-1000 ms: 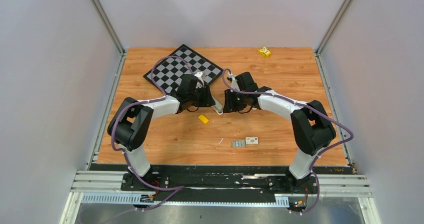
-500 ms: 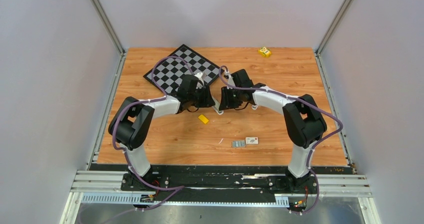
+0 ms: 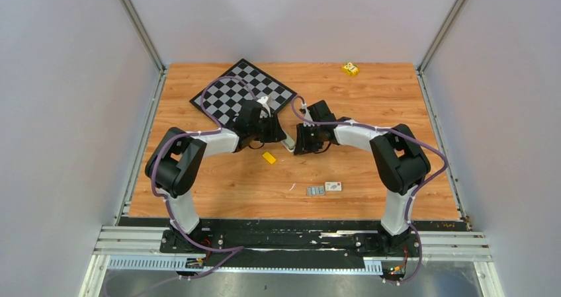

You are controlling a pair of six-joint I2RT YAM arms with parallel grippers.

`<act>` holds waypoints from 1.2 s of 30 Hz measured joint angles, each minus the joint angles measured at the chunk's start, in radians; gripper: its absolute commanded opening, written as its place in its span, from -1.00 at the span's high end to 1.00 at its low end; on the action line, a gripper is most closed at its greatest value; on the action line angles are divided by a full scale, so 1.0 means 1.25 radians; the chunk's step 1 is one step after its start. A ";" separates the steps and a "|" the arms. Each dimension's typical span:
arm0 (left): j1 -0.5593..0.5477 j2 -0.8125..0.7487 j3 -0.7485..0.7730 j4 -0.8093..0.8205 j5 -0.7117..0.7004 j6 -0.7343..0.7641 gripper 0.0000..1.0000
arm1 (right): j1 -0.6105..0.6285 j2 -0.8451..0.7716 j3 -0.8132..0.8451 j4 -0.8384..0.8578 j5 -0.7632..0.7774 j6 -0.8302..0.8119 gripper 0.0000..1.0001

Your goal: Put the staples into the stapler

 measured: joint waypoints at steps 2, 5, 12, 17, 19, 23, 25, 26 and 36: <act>0.000 -0.005 0.003 -0.009 -0.001 0.001 0.11 | -0.002 -0.010 0.001 -0.012 0.009 -0.008 0.24; 0.000 -0.031 0.012 -0.053 -0.011 0.008 0.05 | -0.002 -0.051 0.001 -0.045 0.023 -0.019 0.06; 0.000 -0.211 0.042 -0.213 -0.034 0.048 -0.13 | -0.008 -0.295 0.001 -0.112 0.073 -0.052 -0.87; 0.000 -0.406 0.076 -0.282 -0.051 0.093 -0.57 | -0.011 -0.453 0.003 -0.194 0.142 -0.091 -0.99; 0.000 -0.483 0.076 -0.310 -0.059 0.107 -0.98 | -0.012 -0.508 0.002 -0.230 0.172 -0.096 -0.99; 0.000 -0.624 0.056 -0.346 -0.075 0.128 -1.00 | -0.012 -0.625 -0.037 -0.275 0.247 -0.091 -0.99; 0.000 -0.700 0.023 -0.360 -0.082 0.131 -1.00 | -0.012 -0.691 -0.064 -0.305 0.300 -0.080 -0.99; 0.000 -0.729 0.009 -0.367 -0.085 0.131 -1.00 | -0.012 -0.716 -0.073 -0.317 0.320 -0.074 -0.99; 0.000 -0.909 -0.152 -0.424 -0.105 0.112 -1.00 | -0.012 -0.902 -0.166 -0.370 0.425 -0.012 -0.99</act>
